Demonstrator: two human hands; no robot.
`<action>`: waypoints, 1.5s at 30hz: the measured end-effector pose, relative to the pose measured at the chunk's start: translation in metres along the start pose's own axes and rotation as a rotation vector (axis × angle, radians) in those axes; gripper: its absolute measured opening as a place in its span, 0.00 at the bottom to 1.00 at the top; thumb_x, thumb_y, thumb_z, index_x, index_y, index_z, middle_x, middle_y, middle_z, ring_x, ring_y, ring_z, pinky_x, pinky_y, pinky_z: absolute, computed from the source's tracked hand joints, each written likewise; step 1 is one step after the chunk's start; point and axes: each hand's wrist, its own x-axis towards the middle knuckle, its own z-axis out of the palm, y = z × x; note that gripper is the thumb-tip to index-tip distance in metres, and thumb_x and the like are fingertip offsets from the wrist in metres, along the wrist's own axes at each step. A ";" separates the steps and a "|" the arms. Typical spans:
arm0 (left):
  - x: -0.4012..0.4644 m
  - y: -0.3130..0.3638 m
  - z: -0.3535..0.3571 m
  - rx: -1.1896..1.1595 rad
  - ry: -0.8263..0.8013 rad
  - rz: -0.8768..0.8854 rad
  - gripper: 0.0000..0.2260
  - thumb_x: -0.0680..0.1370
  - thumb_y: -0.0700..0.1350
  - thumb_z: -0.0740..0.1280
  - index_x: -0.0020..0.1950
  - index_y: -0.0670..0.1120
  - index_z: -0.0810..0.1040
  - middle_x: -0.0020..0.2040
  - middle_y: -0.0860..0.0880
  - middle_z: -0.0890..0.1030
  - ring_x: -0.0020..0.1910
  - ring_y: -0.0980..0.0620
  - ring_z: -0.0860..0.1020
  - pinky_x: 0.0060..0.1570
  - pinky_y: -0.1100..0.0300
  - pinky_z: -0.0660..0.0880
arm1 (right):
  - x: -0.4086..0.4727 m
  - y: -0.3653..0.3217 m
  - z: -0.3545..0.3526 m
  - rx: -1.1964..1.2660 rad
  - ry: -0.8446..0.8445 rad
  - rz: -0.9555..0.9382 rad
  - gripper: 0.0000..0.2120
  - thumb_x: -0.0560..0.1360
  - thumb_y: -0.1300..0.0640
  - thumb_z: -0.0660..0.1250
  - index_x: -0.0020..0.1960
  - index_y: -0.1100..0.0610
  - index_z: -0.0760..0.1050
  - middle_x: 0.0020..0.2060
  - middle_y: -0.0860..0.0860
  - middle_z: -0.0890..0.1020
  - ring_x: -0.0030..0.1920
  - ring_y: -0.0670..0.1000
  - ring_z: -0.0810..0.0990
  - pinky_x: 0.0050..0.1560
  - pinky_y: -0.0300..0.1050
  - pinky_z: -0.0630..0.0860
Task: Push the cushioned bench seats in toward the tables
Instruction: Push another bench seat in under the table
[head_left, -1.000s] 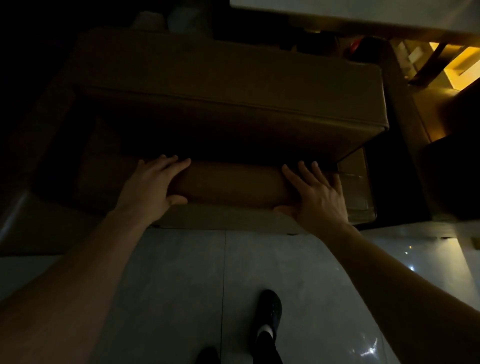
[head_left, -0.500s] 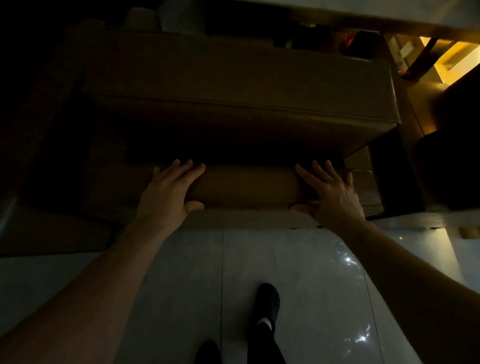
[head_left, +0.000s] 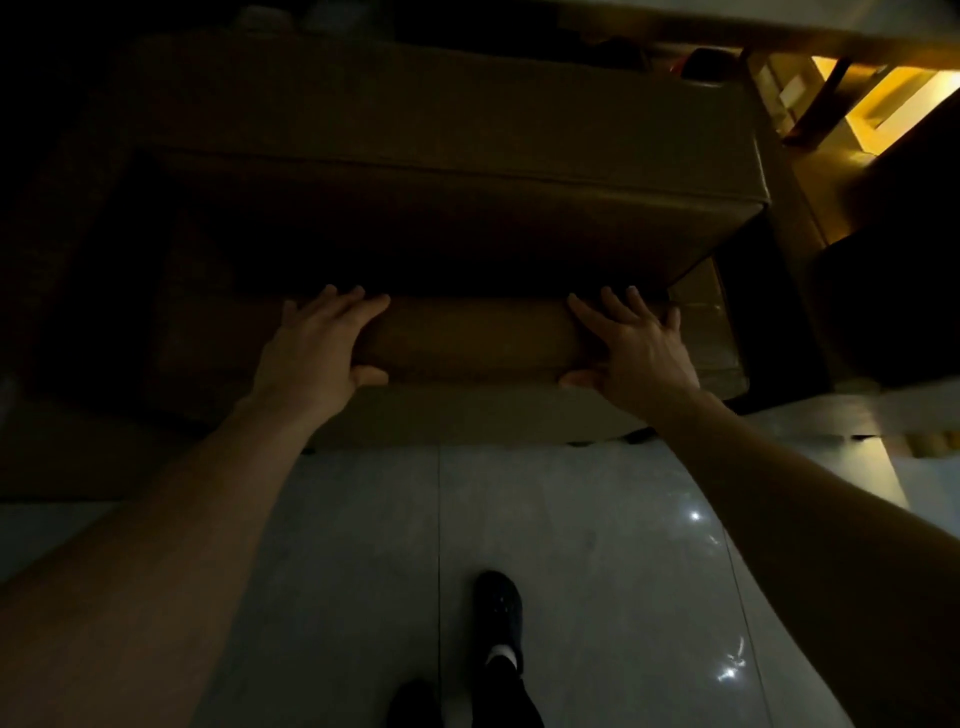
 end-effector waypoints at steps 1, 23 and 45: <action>-0.001 0.002 0.001 0.011 0.006 -0.008 0.39 0.72 0.54 0.74 0.78 0.54 0.58 0.79 0.47 0.60 0.77 0.43 0.55 0.74 0.37 0.53 | -0.001 -0.003 0.000 0.006 -0.001 0.021 0.47 0.70 0.31 0.67 0.79 0.41 0.46 0.80 0.54 0.53 0.79 0.61 0.46 0.72 0.75 0.47; 0.005 0.013 -0.003 0.051 -0.032 -0.078 0.39 0.72 0.53 0.75 0.78 0.55 0.57 0.79 0.48 0.60 0.77 0.43 0.55 0.73 0.39 0.57 | 0.008 -0.006 -0.002 0.009 -0.022 0.061 0.47 0.70 0.34 0.69 0.79 0.41 0.45 0.80 0.54 0.51 0.79 0.62 0.44 0.72 0.75 0.49; -0.027 0.038 -0.021 0.059 -0.163 -0.231 0.38 0.77 0.55 0.67 0.80 0.56 0.47 0.81 0.49 0.47 0.79 0.47 0.45 0.76 0.47 0.50 | 0.003 -0.017 -0.029 0.081 -0.234 0.084 0.46 0.75 0.34 0.64 0.79 0.44 0.38 0.80 0.54 0.42 0.78 0.63 0.38 0.73 0.72 0.50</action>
